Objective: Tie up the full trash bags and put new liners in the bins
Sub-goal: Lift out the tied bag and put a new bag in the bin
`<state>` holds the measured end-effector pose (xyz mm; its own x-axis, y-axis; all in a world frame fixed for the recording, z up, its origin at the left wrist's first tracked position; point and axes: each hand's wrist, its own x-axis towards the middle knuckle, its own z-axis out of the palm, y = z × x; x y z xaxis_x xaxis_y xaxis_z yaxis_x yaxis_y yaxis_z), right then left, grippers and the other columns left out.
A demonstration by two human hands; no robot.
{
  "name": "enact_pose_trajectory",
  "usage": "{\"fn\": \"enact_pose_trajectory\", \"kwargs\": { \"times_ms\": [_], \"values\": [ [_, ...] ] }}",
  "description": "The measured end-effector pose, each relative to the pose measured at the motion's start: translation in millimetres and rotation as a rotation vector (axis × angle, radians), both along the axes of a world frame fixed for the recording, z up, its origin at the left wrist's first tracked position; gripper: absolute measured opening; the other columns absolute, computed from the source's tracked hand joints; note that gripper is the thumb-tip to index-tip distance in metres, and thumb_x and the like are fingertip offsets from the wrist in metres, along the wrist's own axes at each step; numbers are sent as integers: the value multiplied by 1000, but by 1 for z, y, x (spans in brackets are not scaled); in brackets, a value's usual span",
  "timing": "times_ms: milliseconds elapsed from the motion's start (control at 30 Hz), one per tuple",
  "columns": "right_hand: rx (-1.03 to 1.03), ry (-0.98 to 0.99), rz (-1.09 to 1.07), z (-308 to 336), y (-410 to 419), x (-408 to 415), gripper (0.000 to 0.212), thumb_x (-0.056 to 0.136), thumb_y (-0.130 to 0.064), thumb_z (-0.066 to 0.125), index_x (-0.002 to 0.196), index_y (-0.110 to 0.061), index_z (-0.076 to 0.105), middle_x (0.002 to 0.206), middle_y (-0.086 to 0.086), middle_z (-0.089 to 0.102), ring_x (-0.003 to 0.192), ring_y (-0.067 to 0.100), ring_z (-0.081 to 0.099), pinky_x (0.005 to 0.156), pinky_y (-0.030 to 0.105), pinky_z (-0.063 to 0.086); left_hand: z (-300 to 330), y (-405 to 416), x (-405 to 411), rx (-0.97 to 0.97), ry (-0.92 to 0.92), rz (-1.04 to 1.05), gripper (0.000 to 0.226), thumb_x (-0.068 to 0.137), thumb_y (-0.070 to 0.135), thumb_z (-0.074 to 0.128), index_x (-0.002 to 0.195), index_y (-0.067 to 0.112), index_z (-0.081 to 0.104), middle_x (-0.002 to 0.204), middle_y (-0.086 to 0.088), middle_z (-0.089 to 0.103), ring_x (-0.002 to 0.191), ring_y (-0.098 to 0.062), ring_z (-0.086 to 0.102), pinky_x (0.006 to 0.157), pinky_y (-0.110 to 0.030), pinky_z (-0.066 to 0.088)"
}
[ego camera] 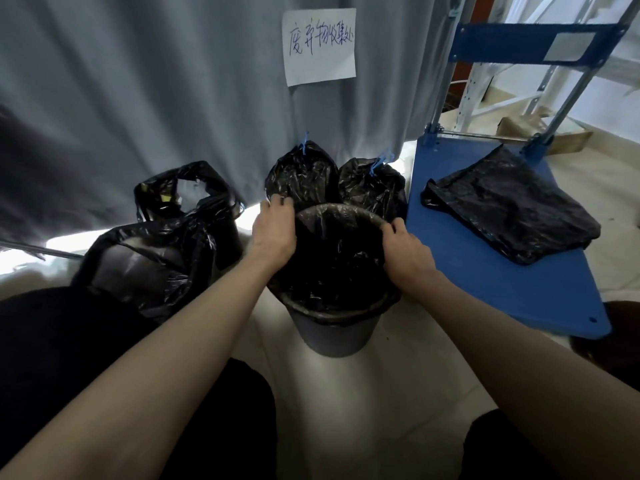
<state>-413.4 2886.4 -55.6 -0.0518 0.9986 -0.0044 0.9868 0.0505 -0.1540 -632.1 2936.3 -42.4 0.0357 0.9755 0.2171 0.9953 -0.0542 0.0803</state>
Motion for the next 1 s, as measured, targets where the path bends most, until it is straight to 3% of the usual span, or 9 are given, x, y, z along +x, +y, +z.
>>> {"fn": "enact_pose_trajectory", "kwargs": {
  "times_ms": [167,333,400,467,567,700,833,900,1000],
  "values": [
    [-11,3,-11,1,-2,-1,52,88,0,61,135,-7,38,132,13,35,103,36,54,68,42,44,-7,-8,-19,-111,-116,97,33,85,-2,51,118,1,52,122,-20,53,113,-39,53,91,-44,46],
    [-6,-2,-2,-1,-2,1,52,89,-2,59,136,-8,37,130,12,36,102,35,54,65,40,41,-7,4,-30,-292,-319,230,30,85,15,63,112,3,66,116,-17,64,108,-34,61,88,-37,50],
    [-9,1,-3,-1,-1,2,54,89,-3,60,137,-9,37,130,12,36,103,35,55,66,40,41,-10,7,-35,-395,-519,279,25,86,23,68,101,3,68,101,-14,68,89,-29,66,71,-32,55],
    [-25,15,-4,-2,0,3,55,88,-4,61,137,-9,37,130,12,37,104,35,55,67,41,42,-14,7,-37,-481,-823,350,19,90,25,65,83,7,62,83,-11,63,62,-21,60,46,-24,47],
    [-49,1,-8,0,2,0,53,88,-7,62,136,-7,39,133,13,38,112,36,49,81,45,47,-20,8,-42,-526,-1080,407,18,96,24,56,90,7,58,82,-9,60,58,-17,58,44,-21,44],
    [74,-82,79,14,6,-20,43,89,-19,61,129,-9,50,134,14,42,121,34,41,97,43,40,-13,7,-46,-423,-858,318,26,93,27,56,94,2,65,86,-14,64,69,-25,63,59,-29,52],
    [-169,98,219,29,1,-60,13,90,-21,55,97,-12,60,99,9,58,92,32,57,78,40,50,-14,-7,-57,-333,-682,351,20,87,12,58,95,-1,71,91,-19,71,84,-31,70,79,-40,59],
    [-254,38,248,30,-2,-71,14,91,-26,58,94,-13,57,91,6,52,82,28,53,73,37,47,-21,-16,-65,-361,-680,382,18,86,14,63,90,-3,70,82,-18,70,73,-31,69,70,-35,59],
    [-241,-60,238,31,-4,-68,17,91,-30,61,96,-15,55,89,4,47,77,25,48,72,36,41,-34,-30,-67,-429,-853,407,24,82,25,72,77,1,69,65,-13,60,45,-20,48,41,-22,38]
  ]
}}
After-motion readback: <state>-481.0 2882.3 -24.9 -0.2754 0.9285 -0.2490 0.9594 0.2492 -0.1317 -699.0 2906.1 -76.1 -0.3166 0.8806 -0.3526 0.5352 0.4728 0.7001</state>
